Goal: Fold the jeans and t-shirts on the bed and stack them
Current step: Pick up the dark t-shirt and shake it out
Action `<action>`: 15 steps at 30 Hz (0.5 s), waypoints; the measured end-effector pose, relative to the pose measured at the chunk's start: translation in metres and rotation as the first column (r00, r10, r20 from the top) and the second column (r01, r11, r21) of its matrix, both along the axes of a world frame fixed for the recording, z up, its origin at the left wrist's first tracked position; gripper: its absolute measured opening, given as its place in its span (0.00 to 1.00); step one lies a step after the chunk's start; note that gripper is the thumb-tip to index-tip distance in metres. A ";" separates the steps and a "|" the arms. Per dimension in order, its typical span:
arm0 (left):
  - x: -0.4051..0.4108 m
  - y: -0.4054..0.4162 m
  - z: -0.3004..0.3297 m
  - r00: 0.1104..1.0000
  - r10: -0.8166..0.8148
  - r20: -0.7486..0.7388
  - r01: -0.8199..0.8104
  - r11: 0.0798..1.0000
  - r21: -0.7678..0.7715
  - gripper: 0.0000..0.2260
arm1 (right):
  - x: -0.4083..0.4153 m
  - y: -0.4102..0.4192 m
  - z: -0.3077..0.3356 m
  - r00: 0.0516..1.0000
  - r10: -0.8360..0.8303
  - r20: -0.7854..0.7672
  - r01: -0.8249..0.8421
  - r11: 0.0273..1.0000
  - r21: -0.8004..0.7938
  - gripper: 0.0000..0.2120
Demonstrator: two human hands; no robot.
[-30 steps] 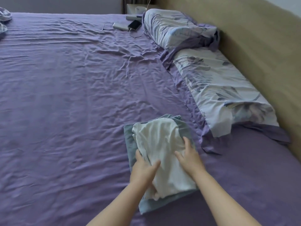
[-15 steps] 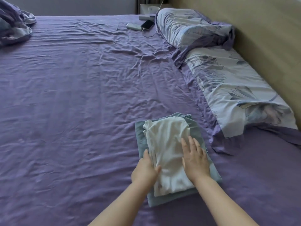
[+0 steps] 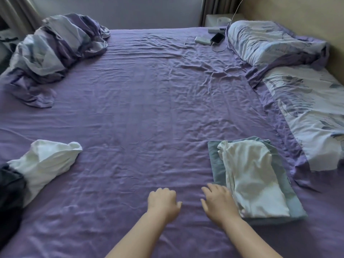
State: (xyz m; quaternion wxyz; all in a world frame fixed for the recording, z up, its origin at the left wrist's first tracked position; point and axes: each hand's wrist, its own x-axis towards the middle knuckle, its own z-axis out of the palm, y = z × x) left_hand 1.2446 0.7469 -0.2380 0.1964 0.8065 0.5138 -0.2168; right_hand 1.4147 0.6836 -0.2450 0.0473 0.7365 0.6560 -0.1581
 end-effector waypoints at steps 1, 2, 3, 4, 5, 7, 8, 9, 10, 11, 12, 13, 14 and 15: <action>-0.017 0.002 -0.001 1.000 0.004 -0.014 -0.004 1.000 0.000 0.21 | -0.015 0.004 0.002 1.000 0.005 0.008 -0.005 1.000 0.019 0.14; -0.035 0.003 -0.001 1.000 0.014 -0.027 -0.014 1.000 -0.003 0.21 | -0.031 0.009 0.003 1.000 0.019 -0.001 -0.019 1.000 -0.001 0.15; -0.053 0.005 -0.002 0.999 0.027 -0.040 -0.027 1.000 -0.008 0.21 | -0.048 0.014 0.003 0.999 0.048 0.002 -0.048 0.999 -0.025 0.16; -0.071 0.007 -0.003 0.998 0.044 -0.050 -0.044 0.999 -0.014 0.21 | -0.063 0.019 0.000 0.997 0.073 -0.005 -0.073 0.996 -0.057 0.17; -0.089 0.009 -0.004 0.996 0.065 -0.057 -0.066 0.998 -0.019 0.21 | -0.078 0.025 -0.002 0.996 0.091 -0.010 -0.092 0.994 -0.066 0.18; -0.127 0.014 -0.006 0.992 0.110 -0.065 -0.112 0.993 -0.024 0.21 | -0.111 0.039 -0.002 0.991 0.136 0.001 -0.135 0.987 -0.090 0.18; -0.146 0.017 -0.007 0.989 0.129 -0.070 -0.131 0.991 -0.023 0.21 | -0.130 0.046 -0.002 0.987 0.159 0.003 -0.158 0.982 -0.105 0.19; -0.164 0.020 -0.007 0.986 0.147 -0.075 -0.149 0.989 -0.023 0.21 | -0.149 0.053 -0.003 0.984 0.178 -0.002 -0.177 0.977 -0.116 0.19; -0.183 0.023 -0.007 0.983 0.163 -0.079 -0.165 0.986 -0.022 0.21 | -0.168 0.061 -0.003 0.981 0.195 -0.007 -0.194 0.974 -0.119 0.20; -0.201 0.027 -0.007 0.980 0.179 -0.083 -0.182 0.983 -0.021 0.21 | -0.187 0.068 -0.003 0.978 0.209 -0.009 -0.208 0.971 -0.118 0.20; -0.218 0.031 -0.006 0.977 0.195 -0.086 -0.197 0.980 -0.019 0.22 | -0.206 0.077 -0.003 0.975 0.221 -0.015 -0.221 0.969 -0.111 0.21; -0.236 0.036 -0.005 0.974 0.211 -0.088 -0.213 0.977 -0.017 0.22 | -0.226 0.085 -0.002 0.972 0.234 -0.020 -0.235 0.966 -0.106 0.21; -0.254 0.042 -0.003 0.970 0.228 -0.089 -0.230 0.973 -0.013 0.22 | -0.245 0.094 -0.002 0.968 0.248 -0.027 -0.250 0.963 -0.103 0.21; -0.272 0.048 -0.001 0.965 0.248 -0.087 -0.250 0.968 -0.009 0.21 | -0.265 0.103 -0.001 0.964 0.263 -0.032 -0.265 0.959 -0.103 0.21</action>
